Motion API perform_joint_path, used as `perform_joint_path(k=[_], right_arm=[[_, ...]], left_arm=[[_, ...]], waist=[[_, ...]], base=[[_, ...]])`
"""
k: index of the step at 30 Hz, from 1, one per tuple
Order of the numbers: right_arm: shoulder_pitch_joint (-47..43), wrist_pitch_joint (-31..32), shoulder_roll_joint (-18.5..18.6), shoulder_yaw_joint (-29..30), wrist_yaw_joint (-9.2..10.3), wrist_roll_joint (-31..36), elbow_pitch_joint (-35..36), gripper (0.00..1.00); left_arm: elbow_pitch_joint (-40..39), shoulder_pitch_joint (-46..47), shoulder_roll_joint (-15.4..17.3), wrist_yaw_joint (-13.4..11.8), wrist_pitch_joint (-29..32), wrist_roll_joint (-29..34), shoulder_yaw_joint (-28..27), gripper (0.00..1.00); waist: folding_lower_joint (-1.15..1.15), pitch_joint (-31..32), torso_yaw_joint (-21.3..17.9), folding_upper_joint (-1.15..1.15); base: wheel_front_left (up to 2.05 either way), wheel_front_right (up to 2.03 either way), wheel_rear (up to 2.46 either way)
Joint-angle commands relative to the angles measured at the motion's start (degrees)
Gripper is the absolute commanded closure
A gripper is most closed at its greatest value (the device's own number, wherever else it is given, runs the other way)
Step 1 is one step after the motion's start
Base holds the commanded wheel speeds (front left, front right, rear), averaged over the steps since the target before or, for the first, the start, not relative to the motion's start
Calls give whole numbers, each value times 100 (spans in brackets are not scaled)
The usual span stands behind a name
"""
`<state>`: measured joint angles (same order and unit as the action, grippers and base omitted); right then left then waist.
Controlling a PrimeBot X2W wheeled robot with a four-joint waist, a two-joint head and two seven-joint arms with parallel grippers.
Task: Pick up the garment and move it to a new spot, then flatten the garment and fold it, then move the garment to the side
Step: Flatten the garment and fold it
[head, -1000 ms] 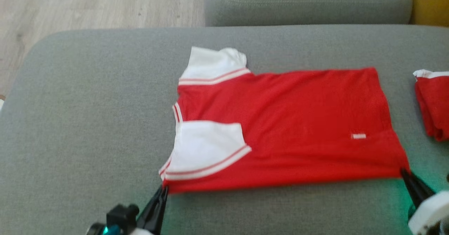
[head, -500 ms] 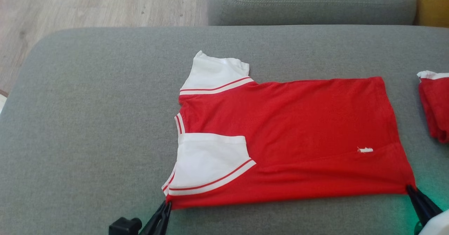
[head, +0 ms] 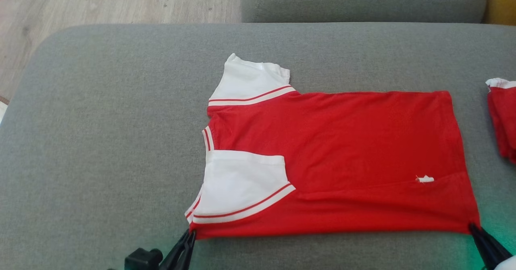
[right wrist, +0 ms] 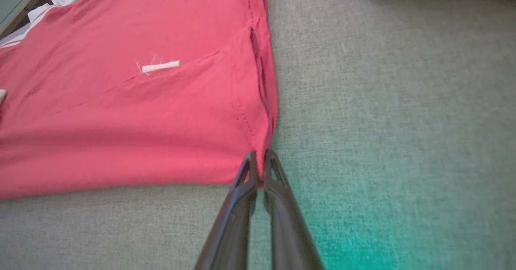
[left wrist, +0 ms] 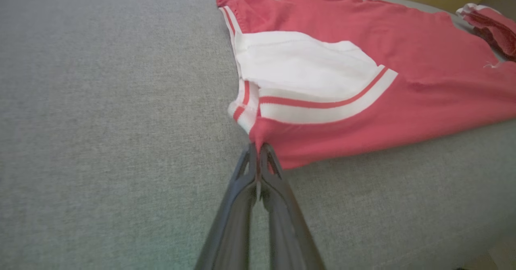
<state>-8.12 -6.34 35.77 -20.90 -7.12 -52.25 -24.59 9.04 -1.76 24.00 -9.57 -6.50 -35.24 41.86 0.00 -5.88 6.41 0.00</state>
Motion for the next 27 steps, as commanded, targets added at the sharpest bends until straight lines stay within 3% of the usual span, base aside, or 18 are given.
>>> perform_joint_path(k=[1, 3, 4, 5, 6, 7, 8, 16, 21, 27], right_arm=[[-116, 18, 216, 49, -36, 64, 106, 100], [-183, 55, 194, 134, -36, 120, 178, 100], [-203, 67, 184, 184, -36, 163, 201, 95], [-220, 82, 173, 237, -36, 214, 213, 62], [-231, 92, 164, 306, -36, 287, 202, 5], [-232, 86, 146, 378, -36, 369, 197, 0], [-235, 102, 91, 496, -36, 479, 245, 0], [-247, 193, -26, 893, -36, 837, 646, 0], [-58, 420, -84, 1060, -36, 1081, 1055, 0], [286, 614, -215, 1177, -36, 1415, 1582, 0]], left_arm=[[-108, 179, 158, -25, 16, 20, -177, 100], [-95, 176, 151, -4, 50, -6, -155, 100], [-89, 169, 147, 22, 78, -34, -140, 100], [-84, 162, 146, 49, 115, -59, -119, 100], [-83, 156, 144, 64, 146, -83, -108, 100], [-80, 150, 143, 68, 173, -109, -106, 87], [-95, 166, 165, 45, 159, -94, -120, 0], [-449, 804, 579, 157, 300, 25, -374, 0], [-669, 2144, 1012, 594, 832, 271, -530, 0], [-316, 3734, 1063, 1304, 1333, 225, -629, 0]], waist=[[0, -1, -8, 0], [0, -4, -21, 0], [0, -2, -28, 0], [0, 1, -33, 0], [0, 6, -36, 0], [0, 11, -39, 0], [0, 22, -45, 0], [0, -53, -118, 0], [0, -390, -354, 0], [0, -852, -721, 0]], base=[[0, 0, 0], [0, 0, 0], [0, 0, 0], [0, 0, 0], [0, 0, 0], [0, 0, 0], [0, 0, 0], [0, 0, 0], [0, 0, 0], [0, 0, 0]])
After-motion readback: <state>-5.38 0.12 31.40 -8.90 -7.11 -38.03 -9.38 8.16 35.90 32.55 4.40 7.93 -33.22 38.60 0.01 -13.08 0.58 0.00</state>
